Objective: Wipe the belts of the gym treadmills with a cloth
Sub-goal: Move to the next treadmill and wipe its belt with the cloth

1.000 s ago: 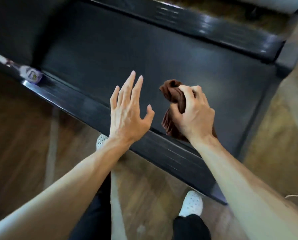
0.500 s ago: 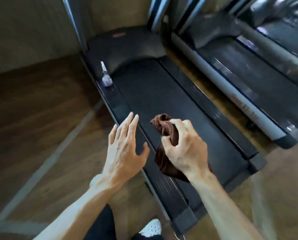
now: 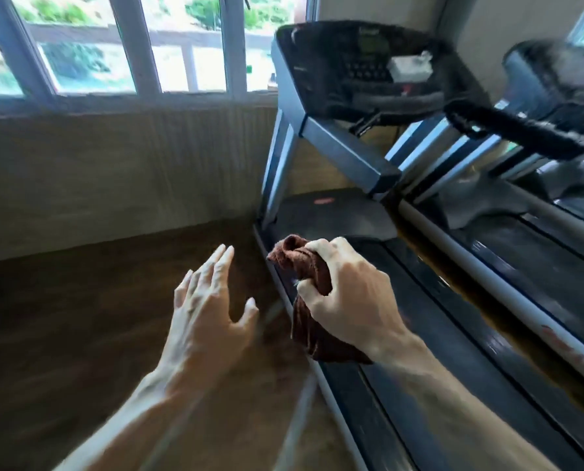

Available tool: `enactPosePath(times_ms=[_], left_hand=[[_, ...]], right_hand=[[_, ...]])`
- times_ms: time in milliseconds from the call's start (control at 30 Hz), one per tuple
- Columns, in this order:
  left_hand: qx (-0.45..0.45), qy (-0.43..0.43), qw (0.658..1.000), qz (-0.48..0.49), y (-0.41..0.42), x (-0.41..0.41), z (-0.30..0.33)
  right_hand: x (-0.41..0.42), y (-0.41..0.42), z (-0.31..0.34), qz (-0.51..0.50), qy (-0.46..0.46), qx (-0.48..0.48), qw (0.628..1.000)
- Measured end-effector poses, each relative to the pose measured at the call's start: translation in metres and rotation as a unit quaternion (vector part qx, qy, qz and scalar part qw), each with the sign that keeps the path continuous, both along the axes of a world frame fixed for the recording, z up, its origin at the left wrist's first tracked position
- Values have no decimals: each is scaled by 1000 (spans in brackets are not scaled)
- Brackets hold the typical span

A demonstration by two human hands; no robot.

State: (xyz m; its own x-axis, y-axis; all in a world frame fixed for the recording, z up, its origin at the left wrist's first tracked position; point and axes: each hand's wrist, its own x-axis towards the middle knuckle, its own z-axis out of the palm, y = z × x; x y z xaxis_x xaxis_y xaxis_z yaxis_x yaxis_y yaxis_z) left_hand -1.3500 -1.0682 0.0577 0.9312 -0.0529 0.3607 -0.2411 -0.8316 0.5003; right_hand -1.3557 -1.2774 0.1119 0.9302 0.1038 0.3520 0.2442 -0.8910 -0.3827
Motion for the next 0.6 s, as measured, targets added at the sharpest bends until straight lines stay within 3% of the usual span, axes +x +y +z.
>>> enactPosePath(times_ms=[167,367,600], left_hand=[[16,-113,993,-3,39,93,104],[29,-250,968,-17,27,200,242],[16,-413,910,24,19,288,408]], right_hand=[[81,39,85,5,-80,-19,997],[192,32,208,0,-200,-34,979],[293,7,377,18,-395,-30,918]])
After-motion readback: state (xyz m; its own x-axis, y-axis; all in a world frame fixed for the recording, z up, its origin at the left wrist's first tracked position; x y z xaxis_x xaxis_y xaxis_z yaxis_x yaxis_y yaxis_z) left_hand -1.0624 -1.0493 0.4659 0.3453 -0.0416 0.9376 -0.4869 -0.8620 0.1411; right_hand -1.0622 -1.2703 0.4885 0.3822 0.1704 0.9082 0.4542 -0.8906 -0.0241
